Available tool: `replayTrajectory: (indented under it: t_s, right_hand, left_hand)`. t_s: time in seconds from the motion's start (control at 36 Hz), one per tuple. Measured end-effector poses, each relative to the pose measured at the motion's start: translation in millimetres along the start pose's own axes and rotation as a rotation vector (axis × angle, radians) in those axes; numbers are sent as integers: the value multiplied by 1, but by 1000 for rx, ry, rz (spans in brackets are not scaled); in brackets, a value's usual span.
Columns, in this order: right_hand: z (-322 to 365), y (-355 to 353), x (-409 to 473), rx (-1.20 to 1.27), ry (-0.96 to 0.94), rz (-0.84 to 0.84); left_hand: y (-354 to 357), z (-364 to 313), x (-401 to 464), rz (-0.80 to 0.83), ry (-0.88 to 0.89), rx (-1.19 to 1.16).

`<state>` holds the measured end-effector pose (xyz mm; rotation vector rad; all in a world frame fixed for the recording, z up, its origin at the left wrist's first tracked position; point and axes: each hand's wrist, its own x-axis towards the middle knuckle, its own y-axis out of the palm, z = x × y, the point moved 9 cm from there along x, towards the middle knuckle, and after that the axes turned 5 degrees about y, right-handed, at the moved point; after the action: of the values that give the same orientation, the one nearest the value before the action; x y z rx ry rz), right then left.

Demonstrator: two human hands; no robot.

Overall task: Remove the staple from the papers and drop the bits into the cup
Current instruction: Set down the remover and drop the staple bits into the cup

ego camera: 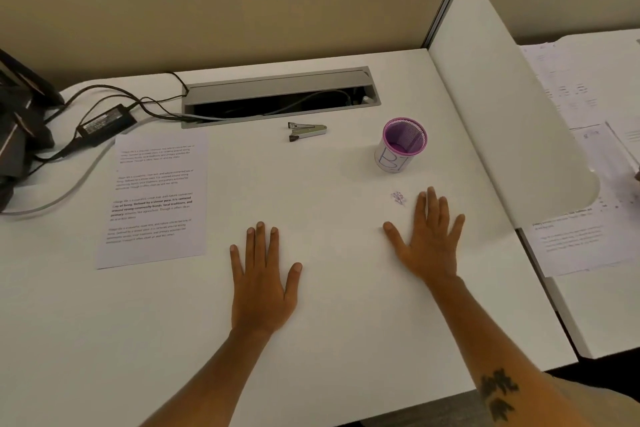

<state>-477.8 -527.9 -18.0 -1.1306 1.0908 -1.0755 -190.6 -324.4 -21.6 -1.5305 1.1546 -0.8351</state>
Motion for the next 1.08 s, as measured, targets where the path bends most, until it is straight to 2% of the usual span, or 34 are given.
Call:
replayTrajectory:
  t_s: [0.42,0.53,0.61,0.75,0.83,1.08]
  right_hand:
    - [40,4,13,38,45,34]
    - [31,-9,21,249,2,-49]
    - [33,-20,31,349,-119,-51]
    - [50,-24,44,251,-282,48]
    - [59,-22,49,190,-372,51]
    - [62,-21,54,129,-399,5]
  left_hand:
    - [0,0,0,14,-5,-17]
    - [1,1,0,23,-6,-9]
    - [1,1,1,19,-7,-13]
    - [1,0,0,19,-6,-6]
    - [1,0,0,20,-7,-6]
    - [1,1,1,11,-10,-31]
